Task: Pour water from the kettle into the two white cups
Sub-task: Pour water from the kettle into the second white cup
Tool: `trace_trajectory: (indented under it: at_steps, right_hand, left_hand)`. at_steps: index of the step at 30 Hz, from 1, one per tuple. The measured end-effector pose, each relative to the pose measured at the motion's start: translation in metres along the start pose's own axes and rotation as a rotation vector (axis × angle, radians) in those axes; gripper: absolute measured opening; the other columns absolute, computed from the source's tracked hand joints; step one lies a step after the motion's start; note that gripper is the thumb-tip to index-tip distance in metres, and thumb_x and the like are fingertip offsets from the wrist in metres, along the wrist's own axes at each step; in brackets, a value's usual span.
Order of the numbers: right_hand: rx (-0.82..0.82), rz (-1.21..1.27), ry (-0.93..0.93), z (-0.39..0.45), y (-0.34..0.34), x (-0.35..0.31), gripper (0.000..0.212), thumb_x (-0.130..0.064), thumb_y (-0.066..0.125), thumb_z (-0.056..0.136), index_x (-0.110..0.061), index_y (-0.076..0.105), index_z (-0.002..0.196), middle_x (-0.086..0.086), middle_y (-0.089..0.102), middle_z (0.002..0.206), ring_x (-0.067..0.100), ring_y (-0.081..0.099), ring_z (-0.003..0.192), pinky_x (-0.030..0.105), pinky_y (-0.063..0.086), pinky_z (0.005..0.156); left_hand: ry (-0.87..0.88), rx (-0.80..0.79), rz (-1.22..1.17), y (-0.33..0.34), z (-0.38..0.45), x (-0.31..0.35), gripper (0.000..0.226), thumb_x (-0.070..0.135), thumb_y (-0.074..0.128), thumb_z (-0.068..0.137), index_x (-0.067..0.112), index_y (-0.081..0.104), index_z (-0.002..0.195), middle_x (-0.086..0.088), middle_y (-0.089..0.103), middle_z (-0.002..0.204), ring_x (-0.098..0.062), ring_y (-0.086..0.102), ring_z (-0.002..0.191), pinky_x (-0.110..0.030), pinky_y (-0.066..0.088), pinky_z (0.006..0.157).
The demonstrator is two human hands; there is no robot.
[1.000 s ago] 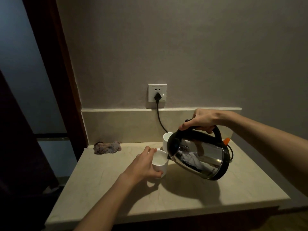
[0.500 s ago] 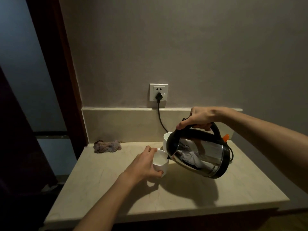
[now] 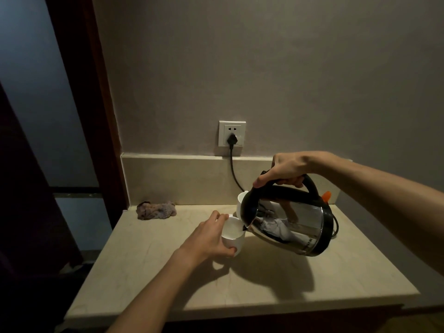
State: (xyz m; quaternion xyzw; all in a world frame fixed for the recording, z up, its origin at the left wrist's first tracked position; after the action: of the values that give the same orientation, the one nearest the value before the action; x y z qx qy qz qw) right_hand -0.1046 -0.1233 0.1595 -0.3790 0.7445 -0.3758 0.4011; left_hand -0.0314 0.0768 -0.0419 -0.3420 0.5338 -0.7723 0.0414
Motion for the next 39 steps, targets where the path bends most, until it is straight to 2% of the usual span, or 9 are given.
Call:
trace_trajectory:
  at_steps: [20,39]
  right_hand:
    - [-0.048,-0.052,0.019,0.008,-0.002,-0.011,0.047,-0.06,0.071,0.081,-0.017,0.063,0.065,-0.004,0.046,0.052,0.011,0.04,0.041,0.022,0.035,0.044]
    - [-0.06,-0.08,0.057,0.01,-0.003,-0.019,0.045,-0.059,0.073,0.081,-0.017,0.064,0.065,-0.004,0.046,0.052,0.012,0.04,0.043,0.023,0.035,0.045]
  left_hand:
    - [-0.013,-0.012,0.031,-0.001,0.0,0.001,0.101,0.054,0.081,0.069,0.017,0.036,0.15,0.0,0.044,0.133,-0.023,0.056,0.116,-0.038,0.051,0.098]
    - [-0.017,-0.008,0.027,-0.001,0.001,0.0,0.098,0.053,0.082,0.066,0.017,0.039,0.147,0.001,0.044,0.128,-0.026,0.058,0.113,-0.038,0.05,0.094]
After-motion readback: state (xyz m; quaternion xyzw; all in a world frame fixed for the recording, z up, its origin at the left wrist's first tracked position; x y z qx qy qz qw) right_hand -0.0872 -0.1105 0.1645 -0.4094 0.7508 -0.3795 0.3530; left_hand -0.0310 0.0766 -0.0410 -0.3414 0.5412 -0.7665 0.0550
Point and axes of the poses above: each hand's wrist, its own z-axis towards the middle knuckle, its own y-axis out of the palm, x = y × z, the point moved 3 cm from there along z, towards the middle knuckle
